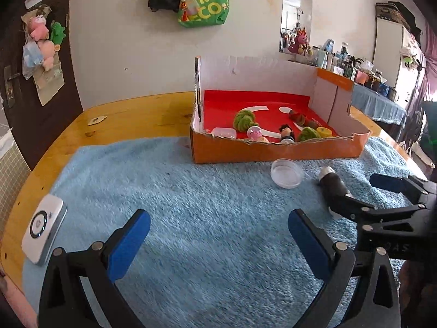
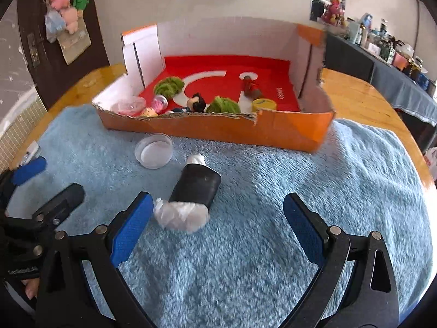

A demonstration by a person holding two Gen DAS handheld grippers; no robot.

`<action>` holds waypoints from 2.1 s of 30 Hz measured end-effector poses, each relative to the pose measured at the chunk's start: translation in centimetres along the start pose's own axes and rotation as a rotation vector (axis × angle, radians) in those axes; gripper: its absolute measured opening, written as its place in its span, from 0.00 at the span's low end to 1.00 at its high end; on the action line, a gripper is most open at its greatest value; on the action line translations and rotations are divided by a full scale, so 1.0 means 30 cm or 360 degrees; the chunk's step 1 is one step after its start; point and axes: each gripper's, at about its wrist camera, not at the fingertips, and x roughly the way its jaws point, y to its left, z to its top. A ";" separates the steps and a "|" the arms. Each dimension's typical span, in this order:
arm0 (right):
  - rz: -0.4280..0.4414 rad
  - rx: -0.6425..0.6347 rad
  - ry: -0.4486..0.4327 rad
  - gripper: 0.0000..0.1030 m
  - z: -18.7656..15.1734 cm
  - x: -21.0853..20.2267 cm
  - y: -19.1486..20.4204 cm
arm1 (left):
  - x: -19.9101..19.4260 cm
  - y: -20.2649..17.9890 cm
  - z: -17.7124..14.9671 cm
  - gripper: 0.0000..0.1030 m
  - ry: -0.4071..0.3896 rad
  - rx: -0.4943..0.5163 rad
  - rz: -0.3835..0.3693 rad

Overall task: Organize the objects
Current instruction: 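Move left tool to the clear cup while right tool grasps the black-white figure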

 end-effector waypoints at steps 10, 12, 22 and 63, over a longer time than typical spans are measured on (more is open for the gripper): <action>-0.0102 0.0013 0.0069 0.95 0.014 0.013 -0.103 | 0.072 -0.017 0.060 1.00 0.0132 0.0000 -0.0165; -0.0049 0.0051 0.0065 0.95 0.019 0.004 -0.146 | 0.096 -0.036 0.069 1.00 0.0167 0.0019 -0.0185; 0.0151 -0.0254 0.0073 0.94 0.045 0.023 -0.126 | 0.173 -0.109 0.124 0.92 0.0295 0.0194 -0.0268; 0.0409 -0.0381 -0.0094 0.32 0.048 -0.040 -0.093 | 0.160 -0.164 0.156 0.41 0.0258 0.0304 -0.0409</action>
